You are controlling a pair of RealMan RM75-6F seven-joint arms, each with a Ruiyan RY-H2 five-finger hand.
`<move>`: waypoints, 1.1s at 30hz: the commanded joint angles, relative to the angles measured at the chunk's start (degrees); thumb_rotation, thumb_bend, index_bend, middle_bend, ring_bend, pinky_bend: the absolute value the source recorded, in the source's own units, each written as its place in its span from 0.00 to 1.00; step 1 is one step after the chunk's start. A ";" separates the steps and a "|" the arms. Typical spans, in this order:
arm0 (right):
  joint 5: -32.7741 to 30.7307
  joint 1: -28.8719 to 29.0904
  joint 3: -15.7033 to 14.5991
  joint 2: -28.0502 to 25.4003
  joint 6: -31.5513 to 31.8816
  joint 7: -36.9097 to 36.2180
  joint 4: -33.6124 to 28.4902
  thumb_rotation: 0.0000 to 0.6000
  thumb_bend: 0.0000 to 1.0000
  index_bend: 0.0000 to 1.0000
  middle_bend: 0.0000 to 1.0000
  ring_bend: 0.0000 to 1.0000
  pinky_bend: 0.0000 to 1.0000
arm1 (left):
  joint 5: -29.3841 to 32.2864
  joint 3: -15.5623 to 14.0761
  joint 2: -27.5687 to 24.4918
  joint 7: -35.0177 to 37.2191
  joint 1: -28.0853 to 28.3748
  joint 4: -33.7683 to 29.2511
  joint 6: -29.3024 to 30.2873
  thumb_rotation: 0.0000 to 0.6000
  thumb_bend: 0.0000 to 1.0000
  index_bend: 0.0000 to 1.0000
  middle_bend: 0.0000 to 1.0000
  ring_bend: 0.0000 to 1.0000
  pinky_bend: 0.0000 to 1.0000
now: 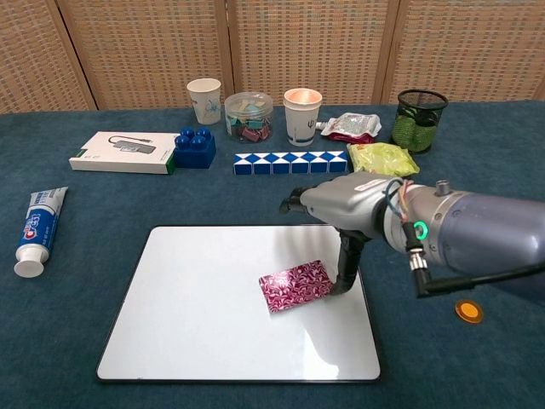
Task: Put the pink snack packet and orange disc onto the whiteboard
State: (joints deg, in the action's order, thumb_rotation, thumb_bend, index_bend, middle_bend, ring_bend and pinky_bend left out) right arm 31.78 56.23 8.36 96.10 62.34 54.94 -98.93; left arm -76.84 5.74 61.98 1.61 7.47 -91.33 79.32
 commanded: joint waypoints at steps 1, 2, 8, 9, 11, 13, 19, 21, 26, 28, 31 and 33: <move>1.11 -0.55 -0.42 -3.42 0.84 -0.75 -3.12 1.00 0.00 0.00 0.00 0.00 0.00 | 0.03 0.00 0.05 -0.11 0.03 0.00 -0.03 1.00 0.00 0.00 0.00 0.00 0.00; 1.70 -0.89 -0.78 -4.57 0.89 -1.17 -3.98 1.00 0.00 0.00 0.00 0.00 0.00 | 0.02 -0.01 0.08 -0.20 0.03 -0.02 0.00 1.00 0.00 0.00 0.00 0.00 0.00; 8.19 -4.51 -5.02 -12.29 0.88 -5.26 -7.51 1.00 0.02 0.16 0.00 0.00 0.00 | -0.19 -0.21 0.34 -1.02 0.12 -0.12 -0.04 1.00 0.00 0.00 0.00 0.00 0.00; 9.23 -5.06 -5.59 -13.18 0.71 -6.09 -7.76 1.00 0.04 0.18 0.00 0.00 0.00 | -0.21 -0.23 0.38 -1.15 0.14 -0.13 -0.05 1.00 0.00 0.00 0.00 0.00 0.00; 11.97 -6.73 -7.34 -15.69 0.21 -8.57 -8.27 1.00 0.09 0.24 0.00 0.00 0.00 | -0.30 -0.32 0.52 -1.48 0.21 -0.15 -0.13 1.00 0.00 0.00 0.00 0.00 0.00; 14.77 -8.41 -9.28 -18.11 -0.65 -11.21 -8.35 1.00 0.14 0.28 0.00 0.00 0.00 | -0.38 -0.45 0.68 -1.93 0.28 -0.16 -0.24 1.00 0.00 0.00 0.00 0.00 0.00; 25.36 -12.44 -14.14 -23.68 -4.07 -20.05 -7.02 1.00 0.18 0.34 0.00 0.00 0.00 | -0.62 -0.62 0.95 -2.77 0.28 -0.47 -0.03 1.00 0.00 0.00 0.00 0.00 0.00; 30.18 -13.89 -15.79 -25.06 -4.95 -23.77 -6.17 1.00 0.18 0.35 0.00 0.00 0.00 | -0.61 -0.59 0.96 -2.88 0.26 -0.56 0.08 1.00 0.00 0.00 0.00 0.00 0.00; 41.56 -16.75 -19.04 -26.24 -5.54 -31.54 -2.01 1.00 0.19 0.37 0.00 0.00 0.00 | -0.69 -0.70 1.07 -3.28 0.32 -0.65 0.00 1.00 0.00 0.00 0.00 0.00 0.00; 45.52 -17.54 -19.98 -25.94 -5.42 -33.92 -0.08 1.00 0.21 0.37 0.00 0.00 0.00 | -0.81 -0.78 1.14 -3.47 0.34 -0.72 0.04 1.00 0.00 0.00 0.00 0.00 0.00; 49.49 -18.27 -20.80 -25.17 -5.29 -35.91 2.34 1.00 0.21 0.37 0.00 0.00 0.00 | -0.90 -0.85 1.24 -3.79 0.35 -0.80 0.07 1.00 0.00 0.00 0.00 0.00 0.00; 50.91 -18.63 -20.90 -24.54 -5.27 -36.53 3.51 1.00 0.22 0.38 0.00 0.00 0.00 | -0.89 -0.87 1.29 -3.94 0.37 -0.82 0.05 1.00 0.00 0.00 0.00 0.00 0.00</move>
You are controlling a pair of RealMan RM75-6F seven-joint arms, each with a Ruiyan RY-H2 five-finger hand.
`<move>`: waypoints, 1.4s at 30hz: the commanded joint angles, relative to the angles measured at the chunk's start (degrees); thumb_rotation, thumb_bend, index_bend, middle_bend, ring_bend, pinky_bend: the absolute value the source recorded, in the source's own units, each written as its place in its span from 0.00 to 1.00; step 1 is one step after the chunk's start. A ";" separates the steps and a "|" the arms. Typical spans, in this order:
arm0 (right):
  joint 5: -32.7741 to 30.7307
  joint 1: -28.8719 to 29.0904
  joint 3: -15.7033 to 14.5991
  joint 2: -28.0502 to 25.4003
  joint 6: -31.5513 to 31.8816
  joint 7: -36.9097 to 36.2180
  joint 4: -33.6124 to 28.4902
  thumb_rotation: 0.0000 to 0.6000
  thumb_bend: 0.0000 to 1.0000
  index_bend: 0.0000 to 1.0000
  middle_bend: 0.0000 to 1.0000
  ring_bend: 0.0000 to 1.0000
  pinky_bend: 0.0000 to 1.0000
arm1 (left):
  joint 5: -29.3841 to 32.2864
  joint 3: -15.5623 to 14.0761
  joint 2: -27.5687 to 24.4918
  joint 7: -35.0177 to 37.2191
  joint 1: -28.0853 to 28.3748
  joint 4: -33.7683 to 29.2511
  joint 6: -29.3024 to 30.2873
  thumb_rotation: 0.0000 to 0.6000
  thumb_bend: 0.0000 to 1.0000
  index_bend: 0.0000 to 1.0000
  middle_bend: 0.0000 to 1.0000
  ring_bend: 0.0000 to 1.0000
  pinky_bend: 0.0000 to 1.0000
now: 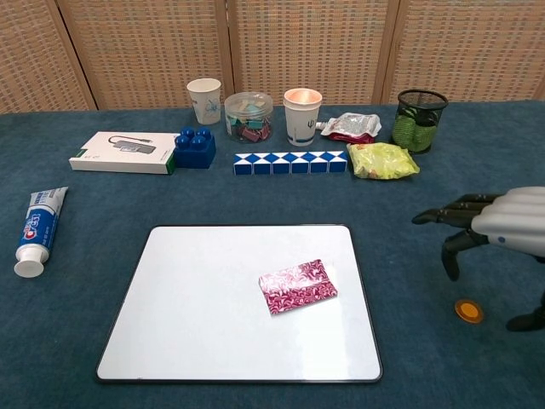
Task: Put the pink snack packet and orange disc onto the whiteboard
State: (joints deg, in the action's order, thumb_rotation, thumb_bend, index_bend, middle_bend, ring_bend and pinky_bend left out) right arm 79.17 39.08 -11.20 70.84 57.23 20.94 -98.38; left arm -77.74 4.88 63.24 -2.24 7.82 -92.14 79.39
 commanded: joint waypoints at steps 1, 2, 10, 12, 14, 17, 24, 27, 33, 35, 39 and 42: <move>4.02 -1.69 -1.28 1.12 -0.22 -2.95 3.51 1.00 0.22 0.38 0.00 0.00 0.00 | 0.04 -0.02 0.07 -0.14 0.01 -0.01 -0.02 1.00 0.00 0.00 0.00 0.00 0.00; 4.27 -1.84 -1.10 1.50 -0.35 -3.32 3.97 1.00 0.23 0.38 0.00 0.00 0.00 | 0.08 -0.01 0.09 -0.15 0.02 -0.02 -0.03 1.00 0.00 0.00 0.00 0.00 0.00; 3.33 -2.53 1.07 4.21 -2.12 -3.70 6.77 1.00 0.26 0.38 0.00 0.00 0.00 | 0.32 0.12 0.03 0.17 0.02 0.12 -0.07 1.00 0.00 0.00 0.00 0.00 0.00; 3.10 -2.73 1.54 4.76 -2.38 -3.54 7.33 1.00 0.26 0.37 0.00 0.00 0.00 | 0.35 0.12 0.01 0.24 0.04 0.18 -0.15 1.00 0.00 0.00 0.00 0.00 0.00; 3.00 -2.87 1.87 5.13 -2.46 -3.37 7.74 1.00 0.26 0.38 0.00 0.00 0.00 | 0.34 0.11 0.02 0.26 0.07 0.19 -0.19 1.00 0.00 0.00 0.00 0.00 0.00; 2.67 -3.14 2.48 5.73 -2.66 -3.09 8.52 1.00 0.26 0.37 0.00 0.00 0.00 | 0.38 0.11 0.06 0.16 0.11 0.21 -0.26 1.00 0.00 0.00 0.00 0.00 0.00; 1.95 -3.81 3.19 6.50 -3.48 -3.45 10.46 1.00 0.31 0.37 0.00 0.00 0.00 | 0.55 0.11 0.17 -0.08 0.17 0.22 -0.39 1.00 0.00 0.00 0.00 0.00 0.00; 1.76 -4.11 3.44 6.71 -3.72 -3.94 11.27 1.00 0.33 0.38 0.00 0.00 0.00 | 0.53 0.06 0.21 -0.23 0.16 0.19 -0.38 1.00 0.00 0.00 0.00 0.00 0.00; 2.18 -4.47 3.69 6.96 -4.06 -4.77 12.05 1.00 0.34 0.39 0.00 0.00 0.00 | 0.48 0.02 0.30 -0.45 0.17 0.13 -0.33 1.00 0.00 0.00 0.00 0.00 0.00; 2.43 -4.57 3.74 6.98 -4.07 -4.98 12.05 1.00 0.34 0.39 0.00 0.00 0.00 | 0.53 0.02 0.33 -0.51 0.17 0.14 -0.34 1.00 0.00 0.00 0.00 0.00 0.00; 3.18 -4.82 3.81 7.12 -4.04 -5.49 12.10 1.00 0.34 0.39 0.00 0.00 0.00 | 0.52 -0.02 0.36 -0.54 0.21 0.15 -0.43 1.00 0.00 0.00 0.00 0.00 0.00; 3.71 -5.09 3.93 7.52 -3.91 -6.10 12.66 1.00 0.34 0.40 0.00 0.00 0.00 | 0.53 0.00 0.36 -0.50 0.18 0.15 -0.37 1.00 0.00 0.00 0.00 0.00 0.00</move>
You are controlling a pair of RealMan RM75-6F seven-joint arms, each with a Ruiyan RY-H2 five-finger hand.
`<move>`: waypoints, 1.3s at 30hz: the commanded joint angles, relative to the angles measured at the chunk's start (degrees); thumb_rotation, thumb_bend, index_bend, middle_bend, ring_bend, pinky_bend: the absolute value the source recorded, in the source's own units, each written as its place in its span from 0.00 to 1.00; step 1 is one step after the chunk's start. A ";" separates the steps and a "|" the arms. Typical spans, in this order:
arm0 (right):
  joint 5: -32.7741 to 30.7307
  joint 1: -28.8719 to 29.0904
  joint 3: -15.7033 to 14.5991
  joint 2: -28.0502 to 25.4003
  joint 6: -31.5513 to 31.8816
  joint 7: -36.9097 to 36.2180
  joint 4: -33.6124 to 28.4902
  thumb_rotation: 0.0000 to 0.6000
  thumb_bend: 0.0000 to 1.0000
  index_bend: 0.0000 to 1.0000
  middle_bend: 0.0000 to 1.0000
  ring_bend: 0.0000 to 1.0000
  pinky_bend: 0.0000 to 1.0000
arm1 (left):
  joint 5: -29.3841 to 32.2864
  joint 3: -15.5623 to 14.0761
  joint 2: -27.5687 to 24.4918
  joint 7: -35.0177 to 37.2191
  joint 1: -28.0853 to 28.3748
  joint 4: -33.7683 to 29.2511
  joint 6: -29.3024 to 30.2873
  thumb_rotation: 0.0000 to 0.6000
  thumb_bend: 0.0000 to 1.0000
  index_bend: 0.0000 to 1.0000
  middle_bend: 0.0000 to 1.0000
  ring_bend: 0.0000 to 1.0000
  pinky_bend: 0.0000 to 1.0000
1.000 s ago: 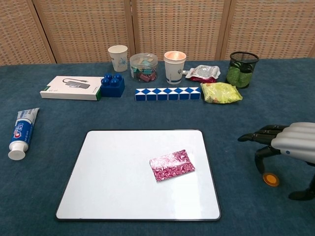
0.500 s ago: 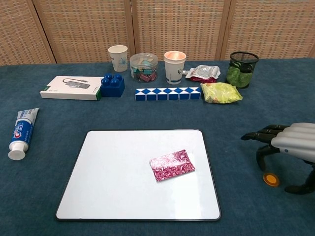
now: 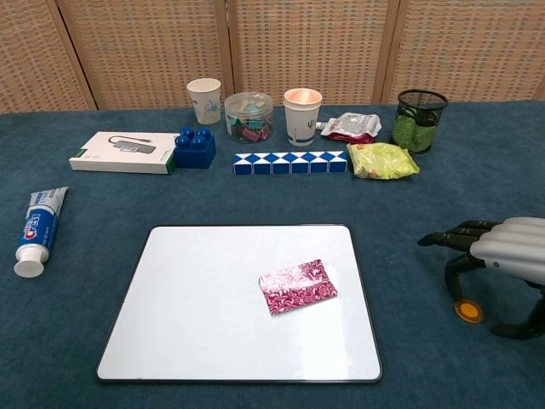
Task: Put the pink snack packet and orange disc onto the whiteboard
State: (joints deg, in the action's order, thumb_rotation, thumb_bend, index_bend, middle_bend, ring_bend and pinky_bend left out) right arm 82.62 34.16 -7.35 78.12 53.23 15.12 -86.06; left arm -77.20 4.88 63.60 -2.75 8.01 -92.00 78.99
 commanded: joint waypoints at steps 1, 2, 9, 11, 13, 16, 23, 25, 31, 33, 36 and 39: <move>0.47 -0.28 0.14 0.45 0.18 -0.55 0.67 1.00 0.34 0.40 0.00 0.00 0.00 | -0.01 0.00 0.00 0.05 -0.02 0.00 0.04 1.00 0.00 0.00 0.00 0.00 0.00; 0.62 -0.40 0.18 0.66 0.20 -0.87 1.01 1.00 0.34 0.40 0.00 0.00 0.00 | -0.02 -0.01 -0.01 0.06 -0.02 0.03 0.03 1.00 0.00 0.00 0.00 0.00 0.00; 1.43 -0.86 0.38 1.65 0.04 -2.33 2.76 1.00 0.34 0.46 0.00 0.00 0.00 | -0.01 -0.03 0.05 -0.10 0.03 0.00 -0.04 1.00 0.00 0.00 0.00 0.00 0.00; 1.67 -0.98 0.48 1.96 0.08 -2.82 3.20 1.00 0.34 0.51 0.00 0.00 0.00 | 0.01 -0.04 0.06 -0.09 0.03 -0.02 -0.07 1.00 0.00 0.00 0.00 0.00 0.00; 1.82 -1.06 0.52 2.15 0.10 -3.15 3.45 1.00 0.34 0.54 0.00 0.00 0.00 | 0.05 -0.04 0.06 -0.07 0.03 -0.02 -0.09 1.00 0.00 0.00 0.00 0.00 0.00; 2.35 -1.30 0.59 2.57 0.32 -4.12 3.95 1.00 0.35 0.55 0.00 0.00 0.00 | 0.07 -0.04 0.05 -0.05 0.06 -0.02 -0.16 1.00 0.00 0.00 0.00 0.00 0.00; 1.90 -1.30 1.64 2.05 -0.14 -6.60 2.30 1.00 0.36 0.56 0.00 0.00 0.00 | 0.08 -0.03 -0.01 0.01 0.07 -0.07 -0.18 1.00 0.00 0.00 0.00 0.00 0.00; 1.55 -1.00 2.18 1.67 -0.51 -6.84 1.48 1.00 0.36 0.56 0.00 0.00 0.00 | 0.07 -0.03 -0.06 0.10 0.05 -0.09 -0.14 1.00 0.00 0.00 0.00 0.00 0.00; -0.27 1.06 5.20 0.71 -2.15 -5.20 -2.52 1.00 0.36 0.56 0.00 0.00 0.00 | 0.06 -0.07 -0.11 0.17 0.07 -0.08 -0.24 1.00 0.00 0.00 0.00 0.00 0.00; -1.97 2.35 6.76 0.79 -3.57 -3.64 -4.08 1.00 0.36 0.56 0.00 0.00 0.00 | 0.06 -0.05 -0.10 0.13 0.06 -0.11 -0.16 1.00 0.00 0.00 0.00 0.00 0.00; -5.14 4.27 8.88 1.67 -5.76 -0.88 -5.71 1.00 0.36 0.56 0.00 0.00 0.00 | 0.17 -0.01 -0.10 0.12 0.07 -0.12 -0.20 1.00 0.00 0.00 0.00 0.00 0.00; -8.23 6.51 10.78 3.92 -7.87 2.20 -6.58 1.00 0.36 0.56 0.00 0.00 0.00 | 0.45 0.10 -0.08 0.19 0.11 -0.11 -0.35 1.00 0.00 0.00 0.00 0.00 0.00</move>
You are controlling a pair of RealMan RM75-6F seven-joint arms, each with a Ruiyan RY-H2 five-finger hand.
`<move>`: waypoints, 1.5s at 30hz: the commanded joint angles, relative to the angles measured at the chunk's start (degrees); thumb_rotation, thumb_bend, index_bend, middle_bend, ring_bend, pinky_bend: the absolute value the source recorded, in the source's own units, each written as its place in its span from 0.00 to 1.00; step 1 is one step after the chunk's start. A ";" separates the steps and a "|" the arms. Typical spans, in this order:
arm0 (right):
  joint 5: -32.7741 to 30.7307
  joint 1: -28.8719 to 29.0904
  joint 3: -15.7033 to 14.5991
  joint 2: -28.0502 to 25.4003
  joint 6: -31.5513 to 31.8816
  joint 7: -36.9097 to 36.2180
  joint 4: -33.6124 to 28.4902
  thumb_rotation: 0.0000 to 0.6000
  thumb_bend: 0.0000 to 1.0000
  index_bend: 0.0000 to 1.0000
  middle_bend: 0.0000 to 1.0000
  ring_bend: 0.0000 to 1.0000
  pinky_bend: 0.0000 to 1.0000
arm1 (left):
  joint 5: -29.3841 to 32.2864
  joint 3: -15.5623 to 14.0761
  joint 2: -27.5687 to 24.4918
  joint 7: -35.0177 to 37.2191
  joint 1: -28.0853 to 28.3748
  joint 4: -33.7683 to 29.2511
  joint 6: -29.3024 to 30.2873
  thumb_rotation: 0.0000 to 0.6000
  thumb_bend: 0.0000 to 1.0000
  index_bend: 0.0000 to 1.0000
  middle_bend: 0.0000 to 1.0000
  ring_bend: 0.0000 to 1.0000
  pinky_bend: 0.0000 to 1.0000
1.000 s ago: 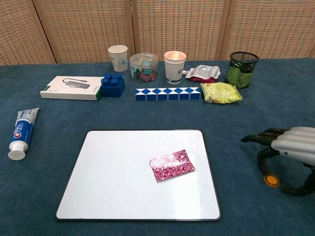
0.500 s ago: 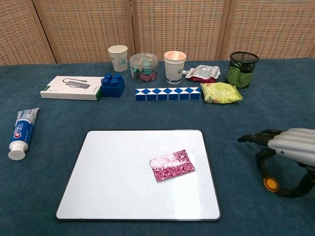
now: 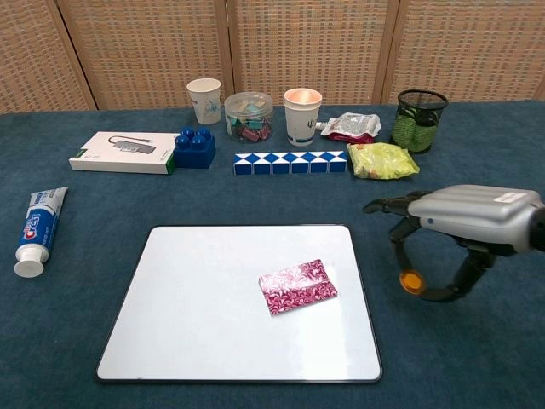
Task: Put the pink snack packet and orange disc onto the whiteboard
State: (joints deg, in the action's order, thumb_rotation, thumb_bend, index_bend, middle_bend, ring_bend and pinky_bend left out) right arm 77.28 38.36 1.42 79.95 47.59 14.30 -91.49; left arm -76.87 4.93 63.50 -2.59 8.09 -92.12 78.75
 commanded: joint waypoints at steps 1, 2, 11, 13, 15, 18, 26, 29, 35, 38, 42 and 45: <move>-3.87 3.04 2.42 2.90 -2.93 4.22 -1.11 1.00 0.36 0.56 0.00 0.00 0.00 | 0.14 0.02 0.03 0.05 0.08 0.03 -0.24 1.00 0.00 0.00 0.00 0.00 0.00; -4.93 3.78 2.83 3.78 -3.55 5.48 -1.00 1.00 0.36 0.56 0.00 0.00 0.00 | 0.14 -0.01 0.03 0.06 0.13 0.06 -0.37 1.00 0.00 0.00 0.00 0.00 0.00; -19.47 10.22 6.03 13.58 -4.24 18.94 2.75 1.00 0.36 0.56 0.00 0.00 0.00 | 0.78 0.20 -0.23 1.13 0.32 0.44 -1.17 1.00 0.00 0.00 0.00 0.00 0.00; -23.89 11.73 6.59 15.64 -3.00 22.38 3.86 1.00 0.36 0.56 0.00 0.00 0.00 | 0.95 0.24 -0.39 1.72 0.37 0.69 -1.49 1.00 0.00 0.00 0.00 0.00 0.00; -26.70 12.63 6.89 16.50 -1.80 24.49 4.00 1.00 0.36 0.56 0.00 0.00 0.00 | 1.04 0.25 -0.51 2.18 0.39 0.84 -1.69 1.00 0.00 0.00 0.00 0.00 0.00; -30.22 13.70 7.12 16.99 -0.10 26.94 3.61 1.00 0.36 0.56 0.00 0.00 0.00 | 0.93 0.23 -0.66 2.73 0.41 0.99 -1.83 1.00 0.00 0.00 0.00 0.00 0.00; -35.33 15.55 6.76 15.84 2.44 29.86 0.30 1.00 0.26 0.14 0.00 0.00 0.00 | 0.47 0.09 -0.80 3.07 0.32 0.92 -1.57 1.00 0.00 0.00 0.00 0.00 0.00; -35.79 15.87 6.90 15.14 3.39 29.82 -1.16 1.00 0.26 0.12 0.00 0.00 0.00 | 0.37 0.03 -0.76 2.95 0.30 0.91 -1.49 1.00 0.00 0.00 0.00 0.00 0.00; -36.53 16.12 7.36 11.96 5.86 29.61 -5.67 1.00 0.26 0.12 0.00 0.00 0.00 | 0.19 -0.04 -0.72 2.80 0.31 0.84 -1.40 1.00 0.00 0.00 0.00 0.00 0.00; -35.55 15.24 7.74 8.55 7.91 28.53 -9.09 1.00 0.26 0.12 0.00 0.00 0.00 | 0.08 -0.07 -0.76 2.99 0.24 0.87 -1.27 1.00 0.00 0.00 0.00 0.00 0.00; -30.47 12.02 7.00 2.17 10.59 24.72 -12.22 1.00 0.15 0.12 0.00 0.00 0.00 | -0.17 -0.12 -0.68 3.01 0.20 0.99 -1.06 1.00 0.00 0.00 0.00 0.00 0.00; -23.93 8.50 5.43 -2.54 12.95 20.34 -11.32 1.00 0.03 0.09 0.00 0.00 0.00 | -0.26 0.14 -0.29 2.61 0.17 1.41 -0.39 1.00 0.00 0.00 0.00 0.00 0.00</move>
State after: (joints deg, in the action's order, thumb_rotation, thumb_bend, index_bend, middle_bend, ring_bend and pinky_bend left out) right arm 48.02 50.23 8.16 81.20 57.90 38.62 -102.42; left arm -77.02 4.98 63.07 0.05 8.27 -90.85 78.16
